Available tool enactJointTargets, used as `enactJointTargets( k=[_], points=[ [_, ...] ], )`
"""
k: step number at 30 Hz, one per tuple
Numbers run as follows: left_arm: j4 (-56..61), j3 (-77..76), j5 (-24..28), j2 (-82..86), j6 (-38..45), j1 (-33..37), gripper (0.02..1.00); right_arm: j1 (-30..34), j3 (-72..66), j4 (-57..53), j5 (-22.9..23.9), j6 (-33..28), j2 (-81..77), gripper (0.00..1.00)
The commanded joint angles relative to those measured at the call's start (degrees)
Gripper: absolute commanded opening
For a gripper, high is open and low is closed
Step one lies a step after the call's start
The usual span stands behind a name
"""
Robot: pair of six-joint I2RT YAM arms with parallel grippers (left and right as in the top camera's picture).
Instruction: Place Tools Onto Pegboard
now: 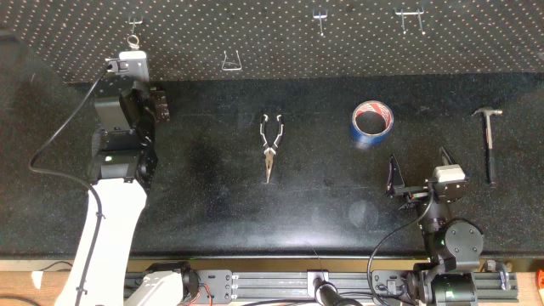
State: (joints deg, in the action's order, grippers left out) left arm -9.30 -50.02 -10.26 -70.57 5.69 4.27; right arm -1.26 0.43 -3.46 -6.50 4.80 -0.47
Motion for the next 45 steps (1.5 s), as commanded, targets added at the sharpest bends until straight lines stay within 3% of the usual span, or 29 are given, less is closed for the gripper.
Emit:
enactJointTargets(
  k=[1,15,16,18,22,45],
  points=[
    [1.2,-2.2,0.2,-1.7,-1.0,-0.2,0.029,-0.4,-0.2,-0.2,0.1,-0.8,0.4,0.976],
    [-4.0,-2.8,-2.9,3.8,-3.1,1.9,0.027,-0.4,-0.2,-0.2,0.1,-0.8,0.4,0.976],
    [-5.2,-2.8,1.3,3.8,-1.5,2.3,0.029,-0.4,-0.2,-0.2,0.1,-0.8,0.4,0.976],
    [-6.6,-2.8,2.5,3.8,-0.8,1.2,0.029,-0.4,-0.2,-0.2,0.1,-0.8,0.4,0.976],
    [-4.9,-2.8,-0.2,3.2,-0.8,1.3,0.029,-0.4,-0.2,-0.2,0.1,-0.8,0.4,0.976],
    [7.1,-2.8,-0.3,-8.1,-0.7,2.1,0.029,-0.4,-0.2,-0.2,0.1,-0.8,0.4,0.976]
  ],
)
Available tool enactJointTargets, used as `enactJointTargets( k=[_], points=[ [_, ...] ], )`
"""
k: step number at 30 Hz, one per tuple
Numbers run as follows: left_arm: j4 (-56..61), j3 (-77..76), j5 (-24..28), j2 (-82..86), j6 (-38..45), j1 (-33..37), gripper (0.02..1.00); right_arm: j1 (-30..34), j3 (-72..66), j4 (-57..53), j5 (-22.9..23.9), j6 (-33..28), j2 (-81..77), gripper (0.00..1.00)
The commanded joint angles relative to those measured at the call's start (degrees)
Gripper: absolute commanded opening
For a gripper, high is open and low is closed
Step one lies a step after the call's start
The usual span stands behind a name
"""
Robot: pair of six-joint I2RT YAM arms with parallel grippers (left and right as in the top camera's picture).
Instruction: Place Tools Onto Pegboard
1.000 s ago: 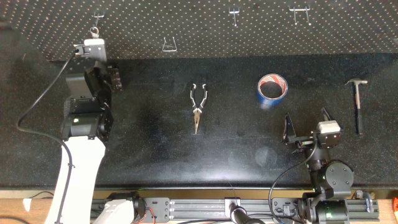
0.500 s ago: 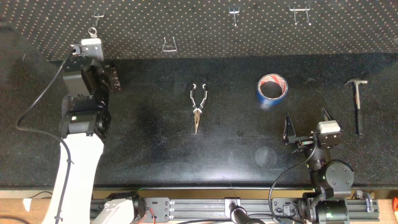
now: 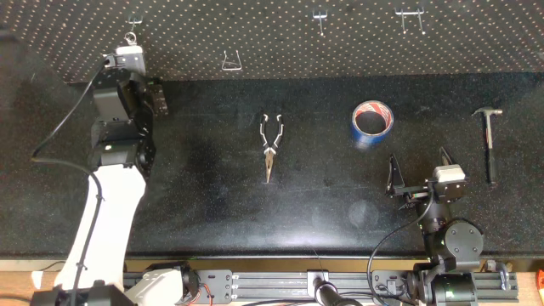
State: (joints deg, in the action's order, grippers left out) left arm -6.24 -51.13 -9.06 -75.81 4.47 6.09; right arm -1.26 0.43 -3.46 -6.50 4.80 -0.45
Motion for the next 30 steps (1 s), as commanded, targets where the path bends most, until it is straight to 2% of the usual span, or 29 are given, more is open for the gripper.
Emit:
enactJointTargets(
  k=[1,3,4,5,6,7,11,15,16,17,18,20,21,23,25,26,29,30],
  points=[
    [5.7,-1.7,-1.5,-4.3,0.5,0.3,0.029,-0.4,-0.2,-0.2,0.1,-0.8,0.3,0.976],
    [8.9,-1.7,-1.4,-6.6,0.5,0.3,0.027,-0.4,-0.2,-0.2,0.1,-0.8,0.3,0.976],
    [10.1,-1.7,-1.4,-7.3,0.5,0.3,0.091,-0.4,-0.2,-0.2,0.1,-0.8,0.3,0.976],
    [10.7,-1.7,-1.4,-7.5,0.5,0.3,0.356,-0.4,-0.2,-0.2,0.1,-0.8,0.3,0.976],
    [11.2,-1.7,-1.5,-7.3,0.5,0.3,0.798,-0.4,-0.2,-0.2,0.1,-0.8,0.3,0.976],
    [11.2,-1.7,-1.5,-7.0,0.5,0.3,0.996,-0.4,-0.2,-0.2,0.1,-0.8,0.3,0.976],
    [3.9,-1.7,-1.9,0.7,0.4,0.1,0.996,-0.4,-0.2,-0.2,0.1,-0.8,0.3,0.976],
    [-14.2,-1.7,-2.7,10.1,0.5,-0.5,0.998,-0.4,-0.2,-0.2,0.1,-0.8,0.3,0.976],
    [-18.8,-1.7,-6.6,12.0,0.5,-0.5,0.996,-0.4,-0.2,-0.2,0.1,-0.8,0.3,0.976],
    [-24.1,-1.7,-17.7,14.8,0.5,-0.5,0.996,-0.4,-0.2,-0.2,0.1,-0.8,0.3,0.976],
    [-26.8,-1.7,-24.7,16.7,0.5,-0.5,0.996,-0.4,-0.2,-0.2,0.1,-0.8,0.3,0.976],
    [-28.0,-1.7,-26.7,19.1,0.4,-0.5,0.996,-0.4,-0.2,-0.2,0.1,-0.8,0.3,0.976],
    [-29.6,-1.7,-25.7,20.0,-0.5,-0.5,0.996,-0.4,-0.2,-0.2,0.1,-0.8,0.3,0.976],
    [-28.9,-1.7,-16.2,20.4,-11.4,-0.5,0.993,-0.4,-0.2,-0.2,0.1,-0.8,0.3,0.976],
    [-29.4,-1.7,0.2,19.9,-16.1,-0.5,0.996,-0.4,-0.2,-0.2,0.1,-0.8,0.3,0.976],
    [-30.9,-1.7,3.4,19.4,-16.1,-0.5,0.996,-0.4,-0.2,-0.2,0.1,-0.8,0.3,0.976],
    [-45.3,-1.7,12.6,19.2,-16.1,-0.7,0.996,-0.4,-0.2,-0.2,0.1,-0.8,0.3,0.976],
    [-47.5,-1.7,14.1,18.9,-17.2,-2.2,0.996,-0.4,-0.2,-0.2,0.1,-0.8,0.3,0.976]
  ],
)
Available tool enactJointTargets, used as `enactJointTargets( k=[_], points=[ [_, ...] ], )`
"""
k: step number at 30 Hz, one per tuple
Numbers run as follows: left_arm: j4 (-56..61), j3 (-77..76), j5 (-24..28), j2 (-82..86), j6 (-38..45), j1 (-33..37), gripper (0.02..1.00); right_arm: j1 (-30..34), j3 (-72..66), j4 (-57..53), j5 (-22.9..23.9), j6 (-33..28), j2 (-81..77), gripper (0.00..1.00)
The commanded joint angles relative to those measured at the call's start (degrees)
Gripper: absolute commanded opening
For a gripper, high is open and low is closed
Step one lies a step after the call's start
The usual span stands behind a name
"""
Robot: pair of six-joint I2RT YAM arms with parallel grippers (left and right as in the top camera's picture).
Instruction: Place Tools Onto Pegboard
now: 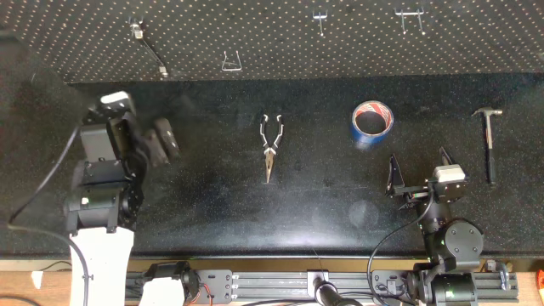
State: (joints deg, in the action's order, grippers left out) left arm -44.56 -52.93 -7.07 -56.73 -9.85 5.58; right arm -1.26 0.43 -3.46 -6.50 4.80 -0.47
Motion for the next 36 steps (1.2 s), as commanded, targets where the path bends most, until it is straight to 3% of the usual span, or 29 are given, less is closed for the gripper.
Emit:
enactJointTargets(
  k=[1,4,7,13,22,30,36],
  points=[
    [-10.8,0.1,11.8,-1.8,-6.5,-5.5,0.996,-0.4,-0.2,-0.2,0.1,-0.8,0.4,0.976],
    [-7.0,-0.5,12.1,-16.1,-7.8,-19.7,0.998,-0.4,-0.2,-0.2,0.1,-0.8,0.4,0.976],
    [-3.4,-8.2,12.5,-30.5,-9.9,-26.0,0.996,-0.4,-0.2,-0.2,0.1,-0.8,0.4,0.976],
    [-10.6,-30.9,13.8,-51.5,-11.0,-29.3,0.996,-0.4,-0.2,-0.2,0.1,-0.8,0.4,0.976],
    [-13.1,-34.3,10.5,-59.7,-18.7,-32.1,0.996,-0.4,-0.2,-0.2,0.1,-0.8,0.4,0.976],
    [-13.7,-35.9,5.5,-61.7,-18.2,-33.0,0.998,-0.4,-0.2,-0.2,0.1,-0.8,0.4,0.976],
    [-12.8,-35.9,4.5,-62.8,-18.2,-33.0,0.996,-0.4,-0.2,-0.2,0.1,-0.8,0.4,0.976]
  ],
)
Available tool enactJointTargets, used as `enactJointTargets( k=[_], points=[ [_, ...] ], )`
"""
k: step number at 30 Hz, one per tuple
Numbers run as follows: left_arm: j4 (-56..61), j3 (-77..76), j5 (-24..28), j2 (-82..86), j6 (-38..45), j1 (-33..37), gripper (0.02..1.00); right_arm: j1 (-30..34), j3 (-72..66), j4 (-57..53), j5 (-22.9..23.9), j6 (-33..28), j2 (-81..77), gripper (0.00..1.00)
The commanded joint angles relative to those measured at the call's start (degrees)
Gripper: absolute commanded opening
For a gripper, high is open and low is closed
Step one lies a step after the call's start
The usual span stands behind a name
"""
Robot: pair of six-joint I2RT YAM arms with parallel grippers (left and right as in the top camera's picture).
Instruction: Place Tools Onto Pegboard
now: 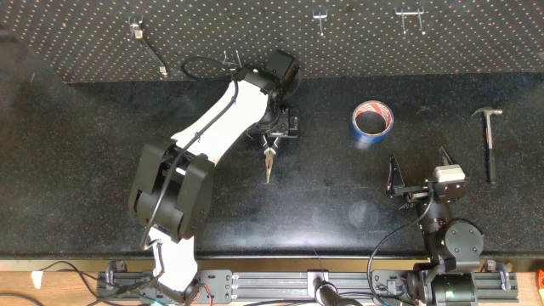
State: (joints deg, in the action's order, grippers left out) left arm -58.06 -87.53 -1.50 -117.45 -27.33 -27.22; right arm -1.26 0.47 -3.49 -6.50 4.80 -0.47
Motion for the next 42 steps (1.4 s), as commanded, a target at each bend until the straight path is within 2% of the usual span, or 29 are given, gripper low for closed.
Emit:
enactJointTargets(
  k=[1,12,16,20,22,26,28,30,31,42],
  points=[
    [0.7,-1.3,-1.0,-2.1,-0.7,-0.2,0.996,-0.4,-0.2,-0.2,0.1,-0.8,0.4,0.976],
    [2.6,-1.3,-0.9,-3.3,-0.7,-0.2,0.996,-0.4,-0.2,-0.2,0.1,-0.8,0.4,0.976],
    [3.5,-1.3,0.3,-3.6,-2.5,-0.2,0.965,-0.4,-0.2,-0.2,0.1,-0.8,0.4,0.976],
    [3.5,-1.3,1.1,-3.9,-2.8,-0.2,0.693,-0.4,-0.2,-0.2,0.1,-0.8,0.4,0.976],
    [3.4,-1.3,1.3,-4.0,-2.7,-0.2,0.597,-0.4,-0.2,-0.2,0.1,-0.8,0.4,0.976],
    [3.4,-1.3,1.3,-4.0,-2.7,-0.2,0.573,-0.4,-0.2,-0.2,0.1,-0.8,0.4,0.976],
    [3.5,-1.3,1.3,-4.0,-2.7,-0.2,0.500,-0.4,-0.2,-0.2,0.1,-0.8,0.4,0.976],
    [3.5,-1.3,1.3,-4.0,-2.2,-0.2,0.310,-0.4,-0.2,-0.2,0.1,-0.8,0.4,0.976],
    [3.5,-1.3,1.3,-4.0,-2.3,-0.2,0.027,-0.4,-0.2,-0.2,0.1,-0.8,0.4,0.976],
    [2.4,-1.3,0.3,-0.9,-0.9,-0.3,0.029,-0.4,-0.2,-0.2,0.1,-0.8,0.4,0.976]
  ],
)
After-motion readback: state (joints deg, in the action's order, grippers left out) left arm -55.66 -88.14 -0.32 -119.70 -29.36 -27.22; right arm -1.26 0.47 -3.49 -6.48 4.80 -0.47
